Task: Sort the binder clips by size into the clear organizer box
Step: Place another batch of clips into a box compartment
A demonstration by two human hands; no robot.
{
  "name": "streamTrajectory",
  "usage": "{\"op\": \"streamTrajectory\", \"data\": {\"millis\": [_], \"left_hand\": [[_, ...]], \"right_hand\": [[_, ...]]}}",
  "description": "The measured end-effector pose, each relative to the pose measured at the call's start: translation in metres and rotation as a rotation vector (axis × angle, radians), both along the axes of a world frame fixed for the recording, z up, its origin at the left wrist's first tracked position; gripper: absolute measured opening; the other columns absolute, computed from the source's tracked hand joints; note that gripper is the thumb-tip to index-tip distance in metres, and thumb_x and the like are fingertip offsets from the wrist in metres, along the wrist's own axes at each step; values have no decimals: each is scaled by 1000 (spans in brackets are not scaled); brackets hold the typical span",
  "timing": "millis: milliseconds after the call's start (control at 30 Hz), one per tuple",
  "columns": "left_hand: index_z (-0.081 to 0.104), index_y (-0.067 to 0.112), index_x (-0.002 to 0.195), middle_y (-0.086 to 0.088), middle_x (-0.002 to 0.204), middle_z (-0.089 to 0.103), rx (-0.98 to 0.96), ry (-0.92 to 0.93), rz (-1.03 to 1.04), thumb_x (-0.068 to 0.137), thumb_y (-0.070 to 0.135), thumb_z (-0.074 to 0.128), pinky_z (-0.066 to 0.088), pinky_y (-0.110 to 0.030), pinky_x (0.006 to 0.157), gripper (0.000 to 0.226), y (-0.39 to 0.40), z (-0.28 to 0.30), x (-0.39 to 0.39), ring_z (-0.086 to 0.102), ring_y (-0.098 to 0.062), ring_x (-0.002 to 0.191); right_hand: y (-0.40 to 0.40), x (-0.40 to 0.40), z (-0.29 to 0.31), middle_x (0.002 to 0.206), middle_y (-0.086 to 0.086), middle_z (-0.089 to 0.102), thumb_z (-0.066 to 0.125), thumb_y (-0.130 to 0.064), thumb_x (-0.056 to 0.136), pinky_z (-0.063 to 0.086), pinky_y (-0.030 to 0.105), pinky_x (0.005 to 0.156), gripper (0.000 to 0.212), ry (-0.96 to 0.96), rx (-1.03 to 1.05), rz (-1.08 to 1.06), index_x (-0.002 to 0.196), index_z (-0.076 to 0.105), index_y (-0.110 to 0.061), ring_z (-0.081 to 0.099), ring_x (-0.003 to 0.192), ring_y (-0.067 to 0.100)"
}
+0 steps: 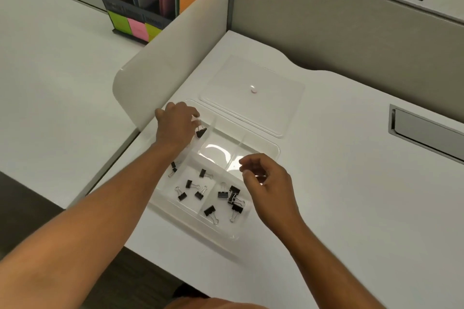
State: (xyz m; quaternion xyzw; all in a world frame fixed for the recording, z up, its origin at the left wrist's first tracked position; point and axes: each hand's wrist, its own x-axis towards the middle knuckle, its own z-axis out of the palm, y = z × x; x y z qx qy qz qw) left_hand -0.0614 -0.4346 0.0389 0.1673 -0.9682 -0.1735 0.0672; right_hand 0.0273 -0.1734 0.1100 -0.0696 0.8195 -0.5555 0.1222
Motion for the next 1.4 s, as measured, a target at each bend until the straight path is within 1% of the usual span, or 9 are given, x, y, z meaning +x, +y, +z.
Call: {"op": "streamTrajectory", "data": {"millis": [133, 267, 600, 767, 933, 1100, 1167, 1267, 1400], "left_hand": [[64, 25, 117, 0, 109, 58, 24, 140, 74, 89, 20, 79, 33, -38, 89, 31, 0, 8, 2, 63, -21, 89], [66, 26, 114, 10, 101, 52, 174, 298, -26, 93, 18, 73, 38, -36, 90, 24, 53, 38, 23, 54, -10, 81], [64, 21, 133, -1, 133, 61, 427, 258, -604, 98, 24, 66, 49, -40, 106, 35, 255, 38, 102, 56, -19, 126], [56, 29, 144, 6, 151, 52, 364, 143, -786, 100, 31, 65, 48, -33, 111, 45, 332, 31, 119, 46, -12, 141], [50, 36, 146, 13, 156, 44, 309, 48, -897, 100, 35, 63, 42, -25, 109, 48, 428, 27, 122, 38, -7, 145], [46, 37, 148, 12, 156, 40, 258, -65, -1039, 102, 35, 60, 48, -26, 103, 48, 542, 22, 132, 38, -8, 143], [45, 36, 149, 11, 157, 38, 219, -97, -1068, 103, 32, 59, 48, -26, 102, 49, 585, 15, 130, 38, -9, 142], [43, 32, 151, 5, 158, 37, 125, -125, -1105, 103, 23, 58, 53, -32, 98, 51, 642, 1, 117, 43, -18, 138], [37, 27, 155, -3, 167, 24, -36, -152, -1147, 95, -1, 53, 55, -40, 91, 68, 700, -10, 90, 45, -28, 133]], "right_hand": [[15, 3, 2, 99, -12, 75, 61, -4, 94, 49, 9, 76, 27, 9, 0, -37, 103, 72, -27, 68, 94, 3], [35, 6, 6, 99, -16, 74, 62, -5, 94, 49, 9, 79, 27, 65, 33, -76, 103, 71, -29, 67, 97, 3], [171, 27, -4, 116, -17, 63, 65, -9, 95, 41, 8, 91, 29, 229, 380, -253, 116, 66, -27, 59, 110, 1], [256, 53, -17, 121, -19, 59, 69, -12, 94, 50, 27, 99, 34, 194, 453, -375, 120, 63, -32, 57, 116, 6], [357, 84, -25, 122, -19, 57, 70, -11, 92, 44, 18, 90, 37, 99, 438, -517, 119, 63, -34, 55, 115, 7], [469, 110, -44, 117, -19, 57, 71, -9, 90, 41, 12, 81, 39, 27, 426, -655, 118, 62, -33, 58, 108, 8], [510, 111, -56, 120, -15, 57, 72, -9, 90, 43, 13, 81, 39, 3, 445, -688, 121, 61, -31, 59, 109, 10], [560, 104, -76, 127, -7, 58, 73, -14, 91, 50, 28, 91, 43, -13, 509, -701, 130, 59, -26, 58, 117, 18], [595, 92, -95, 144, 2, 55, 75, -19, 93, 44, 33, 104, 59, -48, 537, -659, 146, 49, -19, 50, 131, 25]]}}
